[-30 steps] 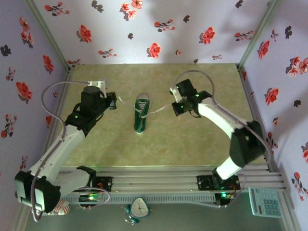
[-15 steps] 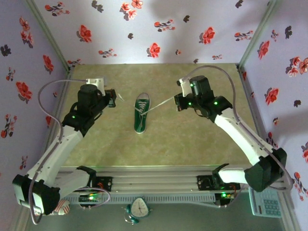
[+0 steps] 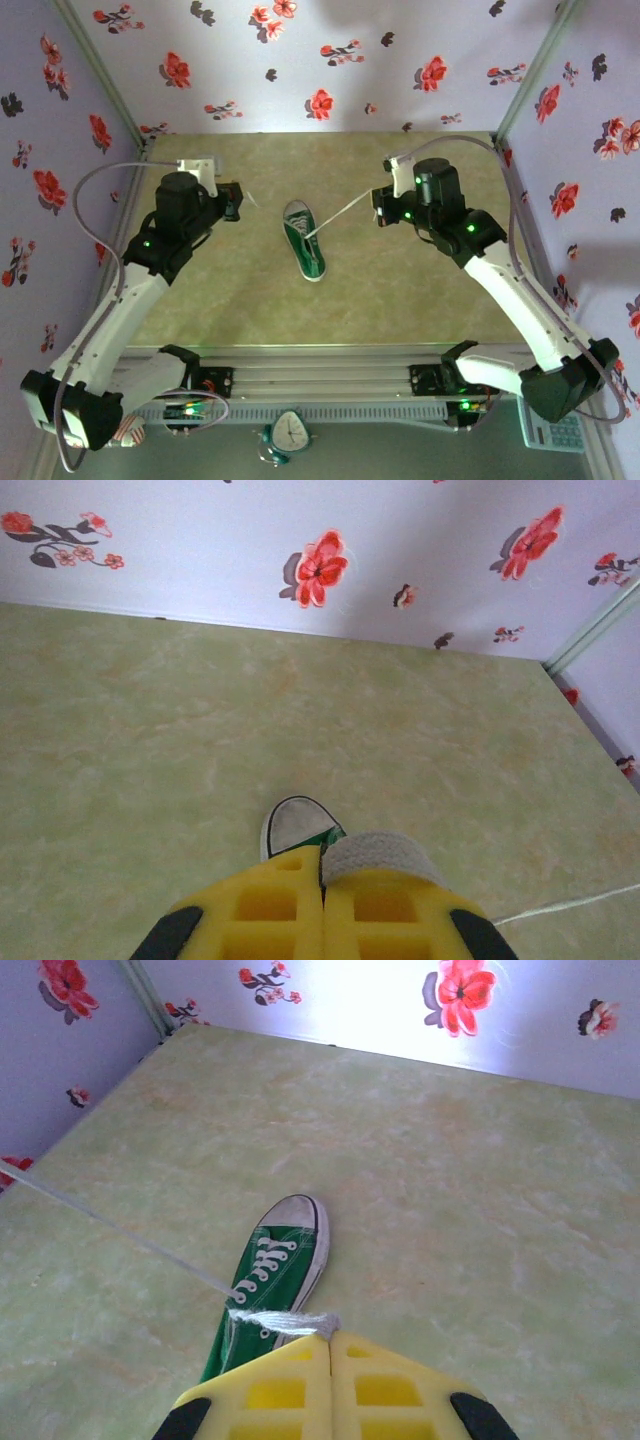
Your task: Tie the shoes
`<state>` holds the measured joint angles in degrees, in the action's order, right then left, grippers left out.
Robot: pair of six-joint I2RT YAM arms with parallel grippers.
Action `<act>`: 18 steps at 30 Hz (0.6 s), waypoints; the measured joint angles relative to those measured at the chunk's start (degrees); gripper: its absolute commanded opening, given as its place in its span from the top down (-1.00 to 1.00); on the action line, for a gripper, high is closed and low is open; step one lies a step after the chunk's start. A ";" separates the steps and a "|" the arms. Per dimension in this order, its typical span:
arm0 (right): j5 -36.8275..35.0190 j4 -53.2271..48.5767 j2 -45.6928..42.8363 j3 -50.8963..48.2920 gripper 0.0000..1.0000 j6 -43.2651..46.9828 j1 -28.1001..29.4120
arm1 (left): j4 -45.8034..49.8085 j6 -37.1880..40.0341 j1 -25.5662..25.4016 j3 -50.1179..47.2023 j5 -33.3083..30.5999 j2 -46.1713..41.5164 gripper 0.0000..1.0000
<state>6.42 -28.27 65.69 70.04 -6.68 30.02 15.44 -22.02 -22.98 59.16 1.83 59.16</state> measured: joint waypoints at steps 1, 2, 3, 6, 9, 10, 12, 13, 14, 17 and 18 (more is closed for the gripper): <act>-0.26 -0.02 -0.17 -0.13 1.00 -0.02 0.00 | 0.00 0.00 -0.28 -0.04 0.17 0.00 1.00; -0.50 0.00 -0.59 -0.46 1.00 -0.02 0.00 | 0.00 0.00 -0.63 -0.07 0.31 0.00 1.00; -0.72 -0.09 -1.18 -0.92 1.00 -0.04 0.00 | -0.02 0.00 -0.92 -0.07 0.39 0.00 1.00; -1.68 -0.50 -3.69 -2.64 1.00 -0.46 0.02 | 0.00 0.00 -1.57 -0.07 0.42 0.00 1.00; -2.25 -0.85 -6.86 -4.02 1.00 -0.92 0.02 | -0.13 0.00 -2.21 -0.28 0.70 -0.07 1.00; -2.40 -0.87 -7.82 -4.39 1.00 -1.09 0.02 | -0.31 0.00 -2.43 -0.48 0.94 -0.11 1.00; -2.84 -0.96 -9.99 -5.44 1.00 -1.53 0.02 | -0.92 -0.02 -3.02 -1.42 1.75 -0.33 1.00; -3.28 -1.07 -10.91 -5.97 1.00 -1.79 0.02 | -1.18 -0.04 -3.26 -1.90 2.12 -0.39 1.00; -3.93 -1.20 -12.04 -6.67 1.00 -2.25 0.02 | -1.44 -0.09 -3.56 -2.51 2.60 -0.42 1.00; -6.21 -1.64 -14.62 -8.61 1.00 -3.54 0.02 | -1.79 -0.15 -4.31 -4.22 3.72 -0.39 1.00; -6.78 -2.01 -15.32 -9.20 1.00 -3.98 0.02 | -2.01 -0.15 -4.50 -4.72 4.07 -0.39 1.00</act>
<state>-0.36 -30.28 50.37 60.84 -10.66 30.04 13.43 -22.17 -27.49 54.43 5.89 58.76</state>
